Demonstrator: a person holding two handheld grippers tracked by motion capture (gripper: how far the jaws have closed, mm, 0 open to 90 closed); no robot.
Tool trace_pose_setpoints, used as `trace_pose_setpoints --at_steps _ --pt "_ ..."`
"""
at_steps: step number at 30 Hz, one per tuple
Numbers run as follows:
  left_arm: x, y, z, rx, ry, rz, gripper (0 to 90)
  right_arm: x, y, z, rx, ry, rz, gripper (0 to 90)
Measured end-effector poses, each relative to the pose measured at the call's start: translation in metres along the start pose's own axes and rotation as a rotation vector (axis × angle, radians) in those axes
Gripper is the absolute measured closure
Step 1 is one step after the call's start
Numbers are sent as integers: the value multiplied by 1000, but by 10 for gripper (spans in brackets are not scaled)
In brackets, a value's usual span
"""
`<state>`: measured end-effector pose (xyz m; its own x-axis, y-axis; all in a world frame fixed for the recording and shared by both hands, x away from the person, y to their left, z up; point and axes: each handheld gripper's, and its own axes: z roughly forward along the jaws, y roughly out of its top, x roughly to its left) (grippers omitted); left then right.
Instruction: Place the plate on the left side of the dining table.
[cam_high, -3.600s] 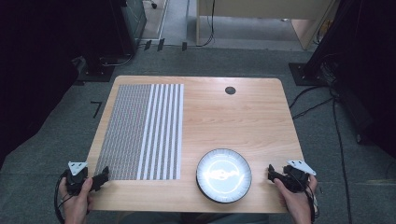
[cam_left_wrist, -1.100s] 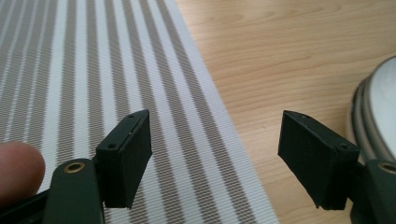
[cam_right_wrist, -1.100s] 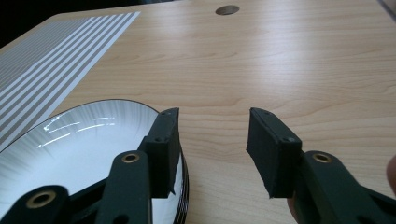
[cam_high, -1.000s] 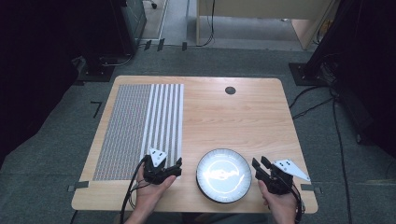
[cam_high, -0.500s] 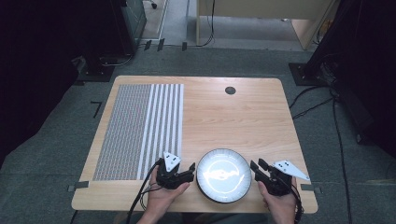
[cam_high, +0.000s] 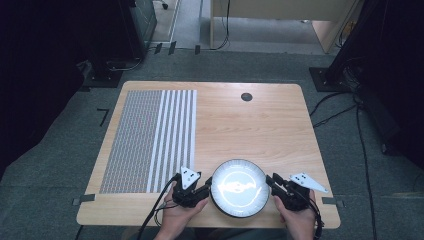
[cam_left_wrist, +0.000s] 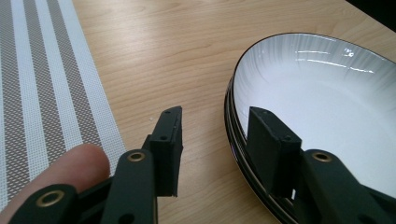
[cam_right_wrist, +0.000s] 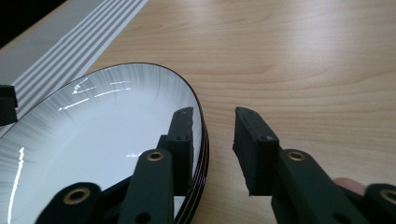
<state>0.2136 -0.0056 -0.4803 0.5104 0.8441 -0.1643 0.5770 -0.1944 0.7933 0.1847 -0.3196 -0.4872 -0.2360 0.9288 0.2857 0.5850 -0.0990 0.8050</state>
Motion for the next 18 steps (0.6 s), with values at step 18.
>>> trace_pose_setpoints --at_steps 18 --pt "-2 -3 -2 22 -121 3 751 -8 -1 1 85 94 193 873"
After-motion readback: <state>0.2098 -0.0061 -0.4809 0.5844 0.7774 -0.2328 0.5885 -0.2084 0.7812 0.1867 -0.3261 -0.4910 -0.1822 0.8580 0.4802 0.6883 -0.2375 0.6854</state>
